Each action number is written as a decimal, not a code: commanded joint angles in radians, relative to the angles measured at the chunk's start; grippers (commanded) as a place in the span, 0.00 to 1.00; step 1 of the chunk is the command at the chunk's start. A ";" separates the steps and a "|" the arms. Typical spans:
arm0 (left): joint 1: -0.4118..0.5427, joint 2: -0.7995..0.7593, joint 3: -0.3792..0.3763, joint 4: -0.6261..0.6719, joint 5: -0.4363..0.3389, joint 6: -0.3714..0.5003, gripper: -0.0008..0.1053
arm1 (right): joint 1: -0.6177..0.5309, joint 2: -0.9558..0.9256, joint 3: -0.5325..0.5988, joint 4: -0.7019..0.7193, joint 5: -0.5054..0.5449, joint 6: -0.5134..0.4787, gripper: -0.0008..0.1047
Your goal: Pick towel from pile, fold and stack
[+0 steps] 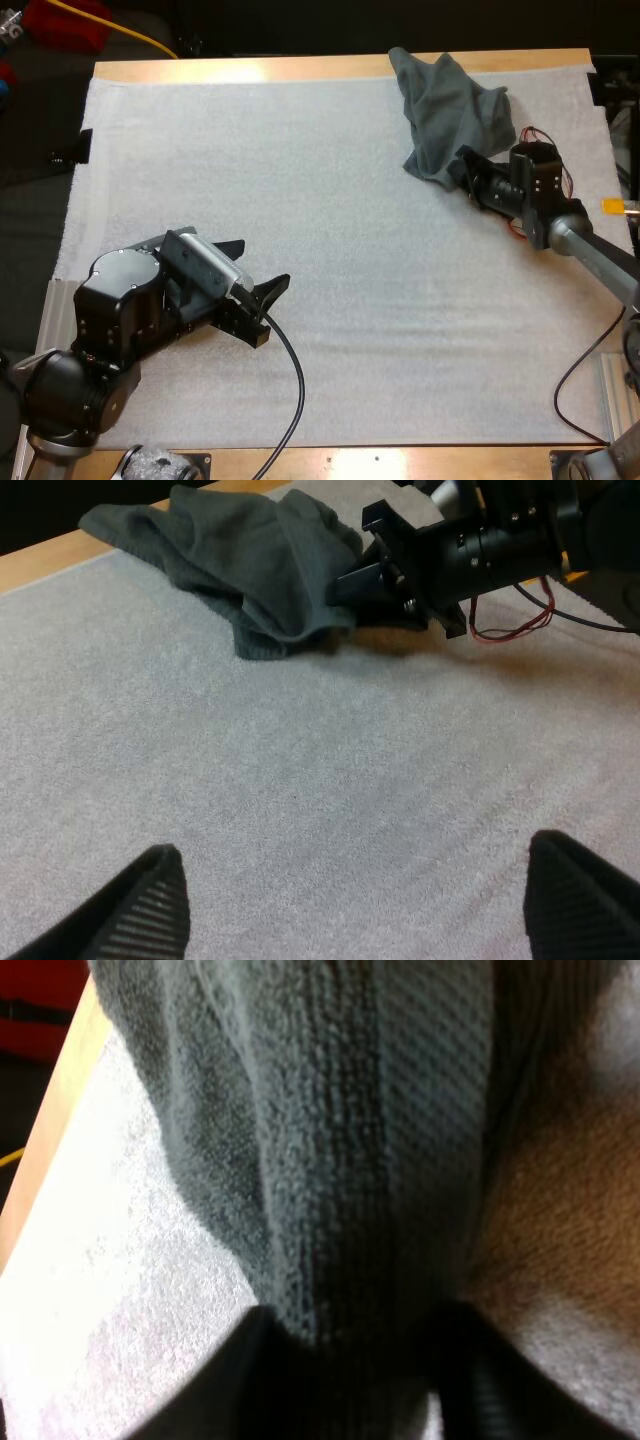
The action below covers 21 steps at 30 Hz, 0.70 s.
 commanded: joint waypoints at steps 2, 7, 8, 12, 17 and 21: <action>-0.006 -0.002 -0.007 -0.001 -0.004 -0.009 0.64 | -0.004 -0.001 -0.006 0.002 -0.004 0.001 0.12; -0.006 -0.002 -0.007 -0.001 -0.004 -0.009 0.64 | -0.004 -0.012 -0.006 0.012 -0.004 -0.005 0.03; -0.006 -0.002 -0.007 -0.001 -0.004 -0.009 0.64 | -0.002 -0.019 -0.006 0.012 -0.004 -0.014 0.03; -0.006 -0.002 -0.007 -0.001 -0.004 -0.009 0.64 | 0.013 -0.089 -0.006 0.064 0.041 -0.157 0.03; -0.006 -0.002 -0.007 -0.001 -0.004 -0.009 0.64 | 0.035 -0.204 -0.014 0.174 0.140 -0.353 0.03; -0.006 -0.002 -0.007 -0.001 -0.004 -0.009 0.64 | 0.054 -0.281 -0.066 0.306 0.198 -0.530 0.03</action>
